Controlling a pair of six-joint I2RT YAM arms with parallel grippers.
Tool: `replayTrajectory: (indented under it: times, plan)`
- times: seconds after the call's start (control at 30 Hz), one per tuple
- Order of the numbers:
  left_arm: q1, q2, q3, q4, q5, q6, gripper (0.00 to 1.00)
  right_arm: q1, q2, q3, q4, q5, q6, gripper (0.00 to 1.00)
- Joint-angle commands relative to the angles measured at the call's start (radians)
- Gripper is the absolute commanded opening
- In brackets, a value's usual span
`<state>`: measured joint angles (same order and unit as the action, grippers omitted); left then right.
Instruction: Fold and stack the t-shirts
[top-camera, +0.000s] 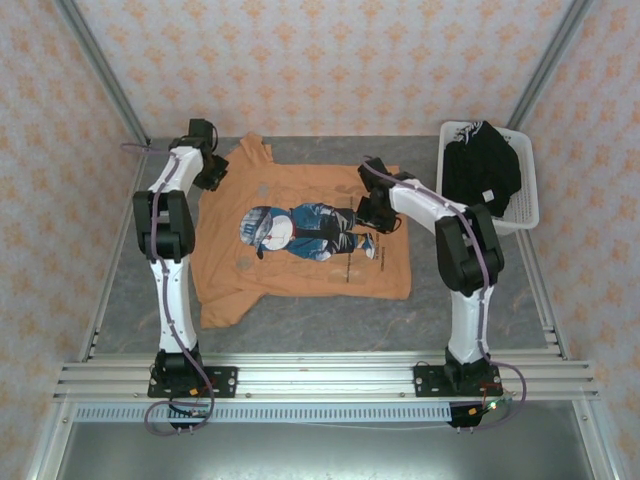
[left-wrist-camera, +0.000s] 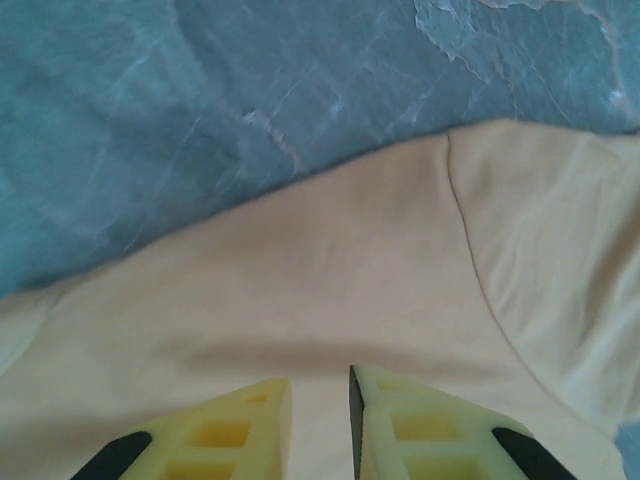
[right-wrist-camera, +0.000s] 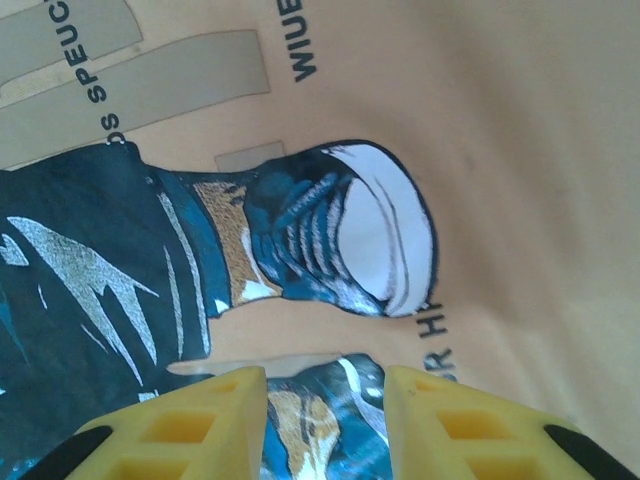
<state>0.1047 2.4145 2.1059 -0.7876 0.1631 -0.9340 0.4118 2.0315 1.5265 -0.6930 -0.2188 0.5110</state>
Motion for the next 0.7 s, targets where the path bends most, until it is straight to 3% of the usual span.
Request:
replayTrajectory:
  times: [0.0, 0.33, 0.43, 0.53, 0.67]
  plan:
    - [0.017, 0.037, 0.039, -0.132, -0.057, 0.019, 0.19, 0.004, 0.042, 0.058, -0.035, -0.021, -0.008, 0.36]
    - [0.157, -0.097, -0.297, -0.073, -0.100, 0.026, 0.13, 0.004, 0.167, 0.262, -0.108, -0.013, -0.031, 0.36]
    - [0.163, -0.122, -0.286, -0.045, -0.054, 0.046, 0.17, 0.001, 0.231, 0.363, -0.145, 0.001, -0.041, 0.36]
    - [0.144, -0.150, -0.229, -0.059, -0.023, 0.051, 0.27, -0.011, 0.291, 0.467, -0.164, 0.008, -0.038, 0.36]
    - [0.105, -0.195, -0.187, -0.069, -0.037, 0.048, 0.29, -0.023, 0.378, 0.606, -0.176, 0.000, -0.036, 0.36]
